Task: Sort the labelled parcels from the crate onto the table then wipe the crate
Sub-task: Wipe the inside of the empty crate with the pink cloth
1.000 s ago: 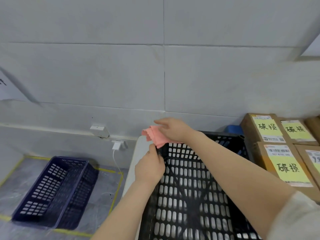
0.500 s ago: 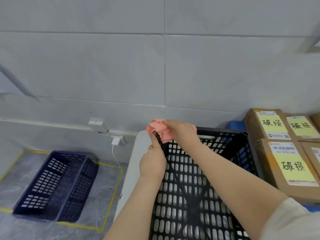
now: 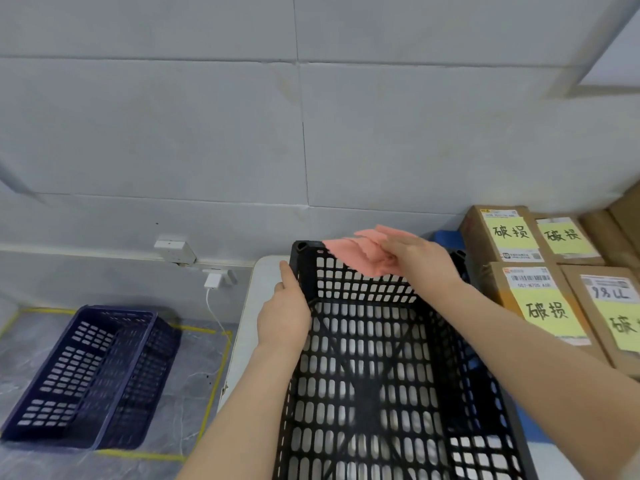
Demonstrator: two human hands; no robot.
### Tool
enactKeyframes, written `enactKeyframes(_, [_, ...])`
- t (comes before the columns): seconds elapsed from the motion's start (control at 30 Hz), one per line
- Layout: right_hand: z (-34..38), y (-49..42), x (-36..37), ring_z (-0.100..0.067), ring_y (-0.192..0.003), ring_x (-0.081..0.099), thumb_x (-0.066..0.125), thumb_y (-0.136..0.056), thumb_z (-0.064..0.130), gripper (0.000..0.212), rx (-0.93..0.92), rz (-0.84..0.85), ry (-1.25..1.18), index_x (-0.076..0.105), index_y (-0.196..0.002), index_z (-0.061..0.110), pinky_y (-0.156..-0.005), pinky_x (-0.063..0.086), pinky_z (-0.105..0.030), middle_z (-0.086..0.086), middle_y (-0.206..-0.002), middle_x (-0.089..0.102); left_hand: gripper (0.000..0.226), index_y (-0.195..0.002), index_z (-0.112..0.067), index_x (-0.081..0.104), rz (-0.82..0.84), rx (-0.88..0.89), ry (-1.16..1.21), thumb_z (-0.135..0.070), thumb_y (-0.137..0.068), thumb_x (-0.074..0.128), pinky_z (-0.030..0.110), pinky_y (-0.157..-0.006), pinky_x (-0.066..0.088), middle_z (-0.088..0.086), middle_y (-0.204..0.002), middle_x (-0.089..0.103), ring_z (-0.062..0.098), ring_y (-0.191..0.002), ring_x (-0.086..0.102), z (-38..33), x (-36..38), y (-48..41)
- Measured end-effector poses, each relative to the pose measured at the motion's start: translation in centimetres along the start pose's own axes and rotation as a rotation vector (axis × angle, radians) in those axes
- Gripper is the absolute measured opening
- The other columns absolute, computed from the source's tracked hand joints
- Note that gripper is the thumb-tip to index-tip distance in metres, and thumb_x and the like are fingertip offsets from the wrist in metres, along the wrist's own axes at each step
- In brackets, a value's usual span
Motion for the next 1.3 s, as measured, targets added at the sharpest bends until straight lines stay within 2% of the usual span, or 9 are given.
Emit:
enactKeyframes(0.2, [-4.6,1.7,-2.7,-0.022,-0.099,0.068,0.056,-0.090,0.035,0.040,0.161,0.127,0.011,0.059,-0.130,0.037,-0.083,0.054,-0.032,-0.003,-0.119,0.068,0.061,-0.151,-0.010,0.008,-0.009,0.016,0.020,-0.005,-0.096,0.034,0.047,-0.078,0.052,0.016,-0.114,0.059,0.036,-0.092,0.063,0.0,-0.1,0.2])
enactKeyframes(0.3, [-5.8,1.6,-4.3,-0.029,-0.092,0.066,0.053,-0.091,0.020,0.029,0.234,0.065,0.012,0.067,-0.115,0.025,-0.076,0.046,-0.028,-0.009,-0.108,0.071,0.062,-0.151,-0.009,0.008,-0.003,0.021,0.010,-0.004,-0.096,0.034,0.046,-0.078,0.052,0.016,-0.115,0.059,0.036,-0.092,0.063,-0.2,0.0,0.0])
enactKeyframes(0.47, [-3.5,1.0,-1.6,-0.026,-0.105,0.062,0.053,-0.094,0.031,0.028,0.158,0.115,-0.073,0.060,-0.121,0.034,-0.092,0.047,-0.041,0.000,-0.117,0.065,0.061,-0.151,-0.009,0.009,-0.005,0.029,0.006,-0.003,-0.095,0.032,0.047,-0.078,0.052,0.016,-0.115,0.059,0.036,-0.092,0.063,-0.1,-0.2,0.2])
enactKeyframes(0.6, [-3.4,0.6,-0.5,-0.024,-0.102,0.064,0.044,-0.097,0.026,0.029,0.168,0.134,-0.121,0.069,-0.111,0.025,-0.082,0.044,-0.029,0.000,-0.106,0.070,0.061,-0.150,-0.009,0.009,-0.011,0.027,0.013,-0.002,-0.094,0.032,0.047,-0.077,0.052,0.016,-0.113,0.059,0.037,-0.090,0.063,-0.1,-0.3,0.3])
enactKeyframes(0.73, [-3.2,0.8,-0.2,-0.017,-0.102,0.063,0.030,-0.092,0.038,0.050,0.151,-0.006,-0.259,0.068,-0.120,0.022,-0.093,0.048,-0.027,-0.001,-0.112,0.070,0.062,-0.151,-0.009,0.006,-0.010,0.041,-0.005,-0.002,-0.095,0.032,0.045,-0.076,0.050,0.016,-0.115,0.057,0.036,-0.092,0.062,-0.4,-0.2,0.2])
enactKeyframes(0.87, [-2.0,1.9,0.1,-0.018,-0.108,0.060,0.052,-0.091,0.010,0.031,0.262,-0.256,-0.166,0.070,-0.113,0.022,-0.096,0.045,-0.035,0.005,-0.113,0.067,0.061,-0.151,-0.009,0.006,-0.019,0.051,-0.037,-0.003,-0.095,0.032,0.044,-0.075,0.049,0.016,-0.115,0.058,0.036,-0.091,0.063,-0.4,-0.1,0.1])
enactKeyframes(1.0, [4.5,-3.5,1.1,-0.024,-0.072,0.063,0.047,-0.083,0.040,0.024,0.461,0.174,-0.093,0.062,-0.071,0.026,-0.072,0.052,-0.040,0.007,-0.073,0.062,0.062,-0.149,-0.009,0.010,-0.027,0.048,-0.034,-0.001,-0.092,0.032,0.045,-0.072,0.050,0.017,-0.112,0.058,0.040,-0.088,0.062,-0.2,-0.1,0.2])
enactKeyframes(1.1, [11.6,-5.7,2.0,-0.020,-0.087,0.063,0.054,-0.086,0.029,0.013,0.163,0.063,-0.245,0.063,-0.095,0.030,-0.068,0.043,-0.029,0.008,-0.093,0.064,0.061,-0.147,-0.007,0.016,-0.051,0.062,-0.020,0.001,-0.090,0.035,0.044,-0.068,0.049,0.018,-0.107,0.059,0.042,-0.084,0.063,0.0,-0.1,0.1])
enactKeyframes(1.3, [12.7,-6.7,2.8,-0.025,-0.117,0.054,0.057,-0.088,0.010,0.047,-0.124,0.156,-0.160,0.048,-0.133,0.017,-0.087,0.045,-0.036,-0.003,-0.129,0.056,0.056,-0.144,-0.008,0.022,-0.068,0.070,-0.016,0.000,-0.090,0.036,0.043,-0.065,0.045,0.018,-0.109,0.059,0.043,-0.086,0.063,-0.2,0.0,0.1])
Point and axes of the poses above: each hand's wrist, its own y-axis away from the middle knuckle, its own x-axis out of the palm, z = x × y, the point moved 6 cm from there along -y, towards the middle knuckle
